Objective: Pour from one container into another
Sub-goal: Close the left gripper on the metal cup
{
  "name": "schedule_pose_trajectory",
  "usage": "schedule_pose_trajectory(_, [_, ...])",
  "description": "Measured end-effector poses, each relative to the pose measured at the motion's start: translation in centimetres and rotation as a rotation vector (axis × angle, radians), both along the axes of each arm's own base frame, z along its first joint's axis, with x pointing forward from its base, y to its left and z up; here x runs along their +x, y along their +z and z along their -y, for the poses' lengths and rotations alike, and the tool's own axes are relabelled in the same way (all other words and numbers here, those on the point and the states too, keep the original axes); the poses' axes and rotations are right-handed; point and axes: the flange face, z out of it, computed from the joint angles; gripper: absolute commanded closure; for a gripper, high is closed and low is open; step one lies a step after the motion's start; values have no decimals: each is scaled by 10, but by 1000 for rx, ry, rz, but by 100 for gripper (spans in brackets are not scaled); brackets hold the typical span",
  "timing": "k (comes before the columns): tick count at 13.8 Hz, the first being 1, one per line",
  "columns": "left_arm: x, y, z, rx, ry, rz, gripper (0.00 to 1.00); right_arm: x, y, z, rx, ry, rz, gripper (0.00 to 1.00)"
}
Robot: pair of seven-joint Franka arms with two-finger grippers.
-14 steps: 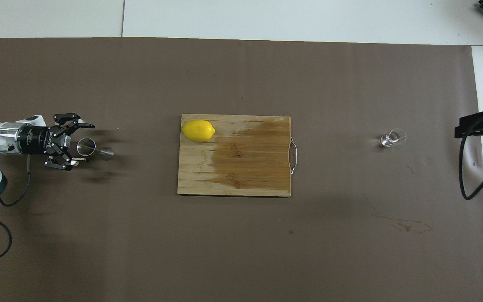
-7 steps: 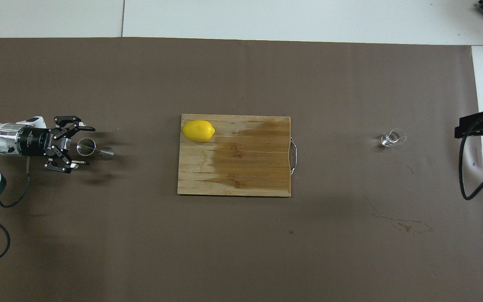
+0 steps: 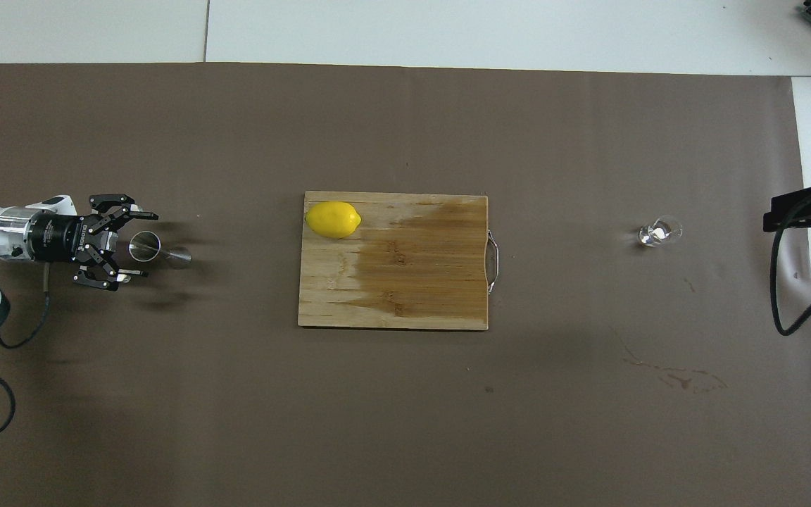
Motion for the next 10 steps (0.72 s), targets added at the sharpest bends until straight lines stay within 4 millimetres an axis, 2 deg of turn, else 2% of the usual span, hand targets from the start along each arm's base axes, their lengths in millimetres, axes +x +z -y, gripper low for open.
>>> schedule_pose_trajectory(3, [0,-2,-1,-3,2,-2,10,0,0,0,0,0,0,0])
schedule_pose_trajectory(6, [-1,-2,-1,-3,1,-2,14,0,0,0,0,0,0,0])
schedule_pose_trajectory(10, [0,-2,0,-5,0,-2,32,0,0,0,0,0,0,0])
